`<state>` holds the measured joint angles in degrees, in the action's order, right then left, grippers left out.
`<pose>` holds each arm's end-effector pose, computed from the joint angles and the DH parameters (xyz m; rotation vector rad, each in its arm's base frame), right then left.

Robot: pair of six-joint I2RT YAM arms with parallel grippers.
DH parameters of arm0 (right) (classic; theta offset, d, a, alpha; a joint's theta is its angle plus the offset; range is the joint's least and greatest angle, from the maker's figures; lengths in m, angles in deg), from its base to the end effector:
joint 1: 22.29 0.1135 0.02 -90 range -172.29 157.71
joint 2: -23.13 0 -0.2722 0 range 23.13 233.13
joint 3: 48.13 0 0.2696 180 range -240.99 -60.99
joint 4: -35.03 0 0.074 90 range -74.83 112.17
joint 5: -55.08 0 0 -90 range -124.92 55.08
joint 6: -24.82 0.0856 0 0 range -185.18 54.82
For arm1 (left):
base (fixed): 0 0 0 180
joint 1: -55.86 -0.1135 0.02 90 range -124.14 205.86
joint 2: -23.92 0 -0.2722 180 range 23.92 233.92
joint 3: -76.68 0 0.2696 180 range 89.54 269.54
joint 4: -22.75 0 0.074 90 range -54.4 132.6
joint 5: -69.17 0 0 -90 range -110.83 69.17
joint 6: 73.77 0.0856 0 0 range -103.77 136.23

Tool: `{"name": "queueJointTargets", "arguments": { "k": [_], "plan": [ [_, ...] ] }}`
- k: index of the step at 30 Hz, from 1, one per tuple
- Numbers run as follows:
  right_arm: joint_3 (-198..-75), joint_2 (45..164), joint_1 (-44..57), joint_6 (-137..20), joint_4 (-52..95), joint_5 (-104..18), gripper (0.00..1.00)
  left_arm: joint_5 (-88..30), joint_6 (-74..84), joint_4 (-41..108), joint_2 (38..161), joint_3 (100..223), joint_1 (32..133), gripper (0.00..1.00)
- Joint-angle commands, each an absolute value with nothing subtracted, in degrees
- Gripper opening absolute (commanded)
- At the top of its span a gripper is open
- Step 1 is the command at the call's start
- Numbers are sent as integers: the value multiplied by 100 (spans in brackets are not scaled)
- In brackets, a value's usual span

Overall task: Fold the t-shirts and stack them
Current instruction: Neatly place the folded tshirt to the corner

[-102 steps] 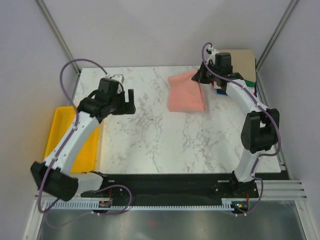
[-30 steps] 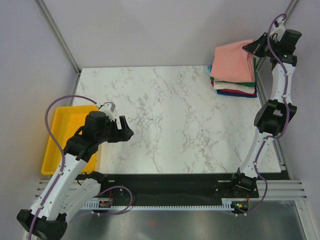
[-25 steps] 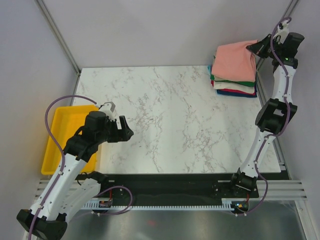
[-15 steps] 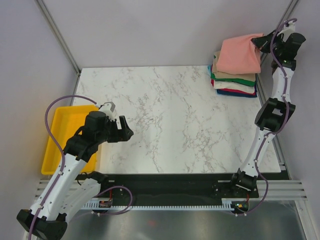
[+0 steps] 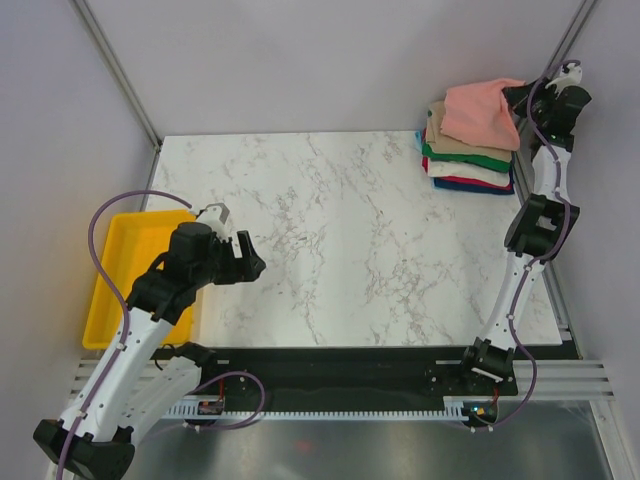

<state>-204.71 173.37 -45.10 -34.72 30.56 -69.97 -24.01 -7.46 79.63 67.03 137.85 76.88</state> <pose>0.6350 -0.2138 0.2831 0.2342 1.5549 0.5740 0.1867 -0.0768 0.2831 -0.0229 2.2917 -0.4762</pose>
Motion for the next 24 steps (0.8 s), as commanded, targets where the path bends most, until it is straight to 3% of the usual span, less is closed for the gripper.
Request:
{"name": "queueJointTargets", "arguments": {
  "k": [1,2,3,4,12,24],
  "plan": [
    [-20812,17387,-4506,-3590,3625,-6158,25,-2320,-900,7797,6620,13797,7696,88],
    [-20760,17343,-4506,-3678,3580,-6085,62,-2303,-900,7788,6611,13797,7687,88],
    [-20724,17317,-4506,-3775,3510,-5998,82,-2303,-900,7797,6611,13797,7696,88],
    [-20689,17264,-4506,-3889,3414,-5857,96,-2311,-900,7797,6602,13797,7687,88],
    [-19899,16078,-4637,-4541,2894,-4556,98,-2347,-882,7779,6576,13797,7687,88],
    [-18466,14688,-3988,-4365,2894,-4995,98,-2347,-873,7779,6453,13788,7660,88]
  ]
}}
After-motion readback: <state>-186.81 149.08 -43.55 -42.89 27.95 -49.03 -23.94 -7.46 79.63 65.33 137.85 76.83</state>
